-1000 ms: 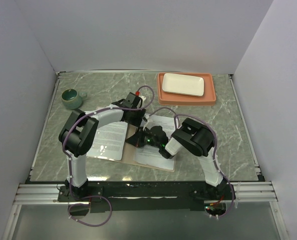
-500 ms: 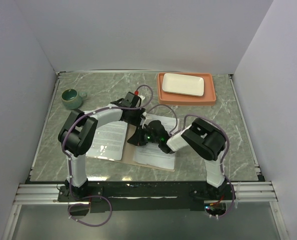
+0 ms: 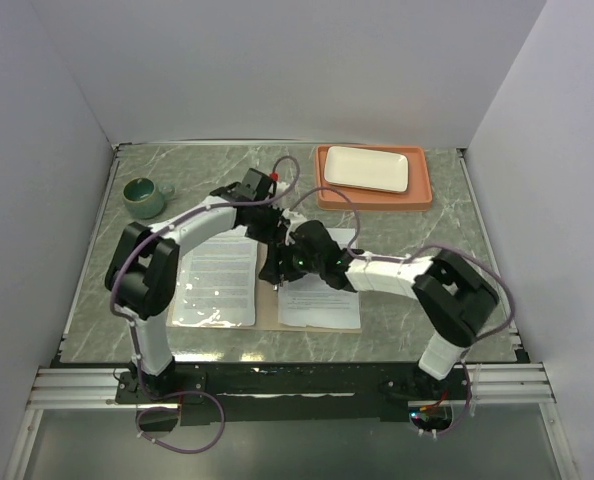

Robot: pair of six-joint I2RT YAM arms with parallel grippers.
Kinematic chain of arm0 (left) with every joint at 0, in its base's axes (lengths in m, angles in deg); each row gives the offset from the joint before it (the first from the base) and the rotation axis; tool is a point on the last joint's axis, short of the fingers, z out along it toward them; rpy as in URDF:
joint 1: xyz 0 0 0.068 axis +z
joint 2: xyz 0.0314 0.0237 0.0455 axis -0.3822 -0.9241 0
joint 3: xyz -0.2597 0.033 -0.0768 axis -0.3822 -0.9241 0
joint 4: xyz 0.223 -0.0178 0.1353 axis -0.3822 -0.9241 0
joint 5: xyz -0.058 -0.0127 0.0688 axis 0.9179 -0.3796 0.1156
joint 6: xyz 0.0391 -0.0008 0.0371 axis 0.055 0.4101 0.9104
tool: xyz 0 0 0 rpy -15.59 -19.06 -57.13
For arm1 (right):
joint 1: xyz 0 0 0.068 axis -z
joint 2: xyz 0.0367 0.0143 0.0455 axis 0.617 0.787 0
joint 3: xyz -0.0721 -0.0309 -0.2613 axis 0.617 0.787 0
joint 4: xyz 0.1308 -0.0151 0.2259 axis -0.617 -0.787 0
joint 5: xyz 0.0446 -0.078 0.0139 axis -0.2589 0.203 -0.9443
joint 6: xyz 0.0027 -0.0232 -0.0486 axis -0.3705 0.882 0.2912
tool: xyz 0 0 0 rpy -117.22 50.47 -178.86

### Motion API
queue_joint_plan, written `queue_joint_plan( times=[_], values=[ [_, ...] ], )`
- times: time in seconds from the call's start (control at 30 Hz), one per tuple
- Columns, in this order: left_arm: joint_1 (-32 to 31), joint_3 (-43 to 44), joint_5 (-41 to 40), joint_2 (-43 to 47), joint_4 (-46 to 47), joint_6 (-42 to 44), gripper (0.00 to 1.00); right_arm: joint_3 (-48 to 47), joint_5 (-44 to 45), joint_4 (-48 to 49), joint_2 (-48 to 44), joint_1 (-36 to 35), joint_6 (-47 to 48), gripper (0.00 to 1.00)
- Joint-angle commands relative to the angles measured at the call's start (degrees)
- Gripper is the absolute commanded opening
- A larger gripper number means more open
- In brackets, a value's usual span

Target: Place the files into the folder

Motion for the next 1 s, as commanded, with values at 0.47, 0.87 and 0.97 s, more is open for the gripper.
queue_joint_plan(
  times=[0.47,0.87,0.97],
  values=[
    [25.82,-0.55,22.87,19.89,-8.5,12.03,0.76,-28.43,28.07,-49.68,1.86,-4.9,-3.04,0.99],
    [50.63,-9.96,39.33,23.59,-20.18,31.13,0.96,-32.93,21.99,-47.75,5.9,-3.4,-6.13,1.0],
    [50.63,-10.75,37.49,24.2,-21.16,32.72,0.96,-41.2,26.71,-56.98,13.02,-4.72,-6.47,0.99]
  ],
)
